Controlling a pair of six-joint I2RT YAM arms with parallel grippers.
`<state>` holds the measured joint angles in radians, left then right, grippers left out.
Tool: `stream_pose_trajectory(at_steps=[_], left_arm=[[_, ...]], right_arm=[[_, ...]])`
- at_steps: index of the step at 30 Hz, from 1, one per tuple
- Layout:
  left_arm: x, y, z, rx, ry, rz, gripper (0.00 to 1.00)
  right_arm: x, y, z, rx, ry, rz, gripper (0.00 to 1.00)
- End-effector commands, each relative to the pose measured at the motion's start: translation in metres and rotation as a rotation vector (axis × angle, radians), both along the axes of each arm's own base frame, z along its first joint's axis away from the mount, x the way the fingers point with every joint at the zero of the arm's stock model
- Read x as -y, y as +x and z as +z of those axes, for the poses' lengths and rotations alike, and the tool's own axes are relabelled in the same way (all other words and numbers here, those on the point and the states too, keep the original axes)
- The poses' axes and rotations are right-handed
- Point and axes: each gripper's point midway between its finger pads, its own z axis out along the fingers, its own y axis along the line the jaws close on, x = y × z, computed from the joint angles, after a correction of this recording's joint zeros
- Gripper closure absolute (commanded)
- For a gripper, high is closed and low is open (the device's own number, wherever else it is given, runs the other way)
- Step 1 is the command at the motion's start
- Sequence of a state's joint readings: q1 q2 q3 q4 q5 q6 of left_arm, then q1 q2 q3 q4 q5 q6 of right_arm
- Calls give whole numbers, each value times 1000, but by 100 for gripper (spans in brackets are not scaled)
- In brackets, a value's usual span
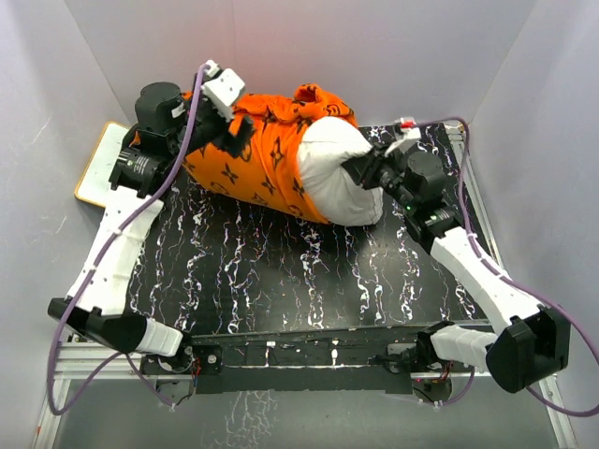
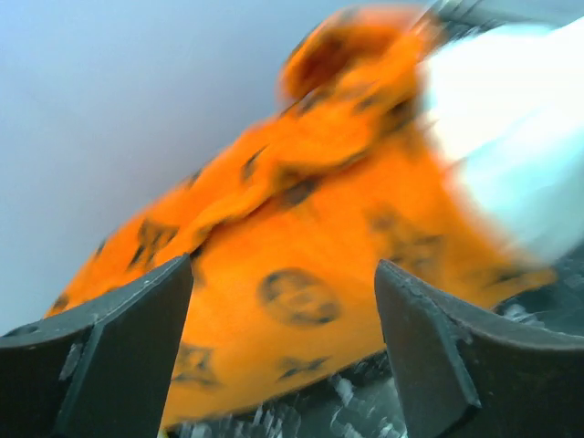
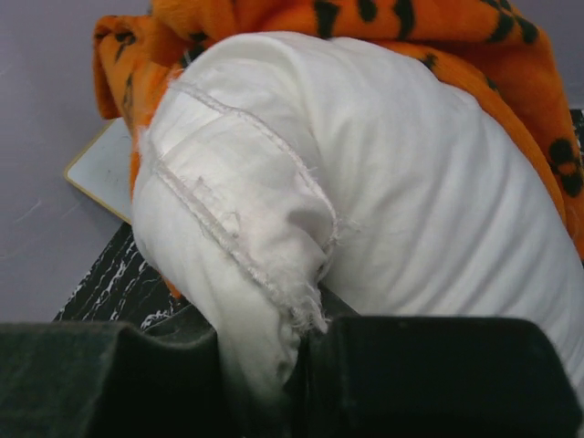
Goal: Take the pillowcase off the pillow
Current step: Remove the pillow from the pillowcase.
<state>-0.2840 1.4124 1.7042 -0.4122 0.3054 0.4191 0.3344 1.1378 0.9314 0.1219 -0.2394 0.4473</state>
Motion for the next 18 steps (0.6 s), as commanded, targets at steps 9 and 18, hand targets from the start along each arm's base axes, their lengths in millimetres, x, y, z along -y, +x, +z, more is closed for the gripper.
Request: stream_pose_trajectory(at_steps=[9,18], left_arm=[[131,-119,38,79,180,-557,3],[126,-102,18,142,290,-527,3]], right_arm=[[-82,-62,255,574,99,233,92],[-78,-106,296,662,160,329,92]])
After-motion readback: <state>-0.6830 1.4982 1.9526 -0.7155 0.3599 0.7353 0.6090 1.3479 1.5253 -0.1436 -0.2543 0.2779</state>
